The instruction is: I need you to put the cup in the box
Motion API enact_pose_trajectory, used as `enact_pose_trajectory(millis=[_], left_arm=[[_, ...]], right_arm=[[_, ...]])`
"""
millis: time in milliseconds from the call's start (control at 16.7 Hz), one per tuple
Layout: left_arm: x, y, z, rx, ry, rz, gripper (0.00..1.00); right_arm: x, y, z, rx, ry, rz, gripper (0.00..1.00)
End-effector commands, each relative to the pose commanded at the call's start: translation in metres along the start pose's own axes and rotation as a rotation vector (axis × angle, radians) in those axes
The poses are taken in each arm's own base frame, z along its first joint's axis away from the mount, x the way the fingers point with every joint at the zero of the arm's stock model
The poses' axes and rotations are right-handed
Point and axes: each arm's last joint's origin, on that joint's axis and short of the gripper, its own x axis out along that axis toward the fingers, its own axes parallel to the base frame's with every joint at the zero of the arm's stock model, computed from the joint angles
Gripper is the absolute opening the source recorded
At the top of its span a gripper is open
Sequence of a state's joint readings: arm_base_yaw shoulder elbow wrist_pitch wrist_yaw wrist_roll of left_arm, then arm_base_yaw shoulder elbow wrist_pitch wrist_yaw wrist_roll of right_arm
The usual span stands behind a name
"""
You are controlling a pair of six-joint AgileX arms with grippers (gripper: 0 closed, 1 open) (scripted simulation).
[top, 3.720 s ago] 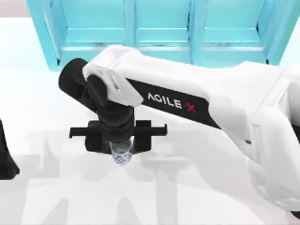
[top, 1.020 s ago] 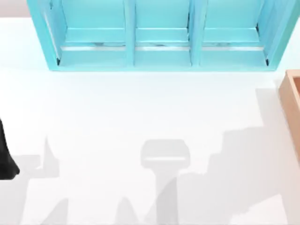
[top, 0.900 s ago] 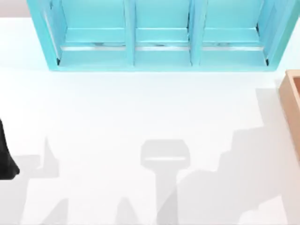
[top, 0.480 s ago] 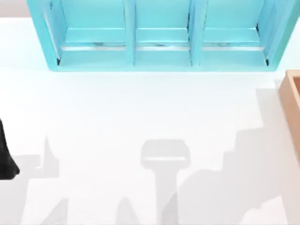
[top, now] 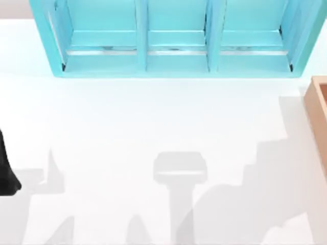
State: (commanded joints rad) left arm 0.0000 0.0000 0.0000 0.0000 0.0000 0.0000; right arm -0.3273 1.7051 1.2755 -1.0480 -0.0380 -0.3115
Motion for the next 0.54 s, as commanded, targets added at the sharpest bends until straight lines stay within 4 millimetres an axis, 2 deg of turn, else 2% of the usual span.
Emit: enact_pose_trajectory(millis=[180,540], left_arm=[[0.0000,0.0000,0.0000,0.000,0.000,0.000,1.00],[0.0000,0.0000,0.0000,0.000,0.000,0.000,1.00]], right_arm=[[0.0000,0.0000,0.0000,0.000,0.000,0.000,0.98],[0.0000,0.0000,0.0000,0.000,0.000,0.000,1.00]])
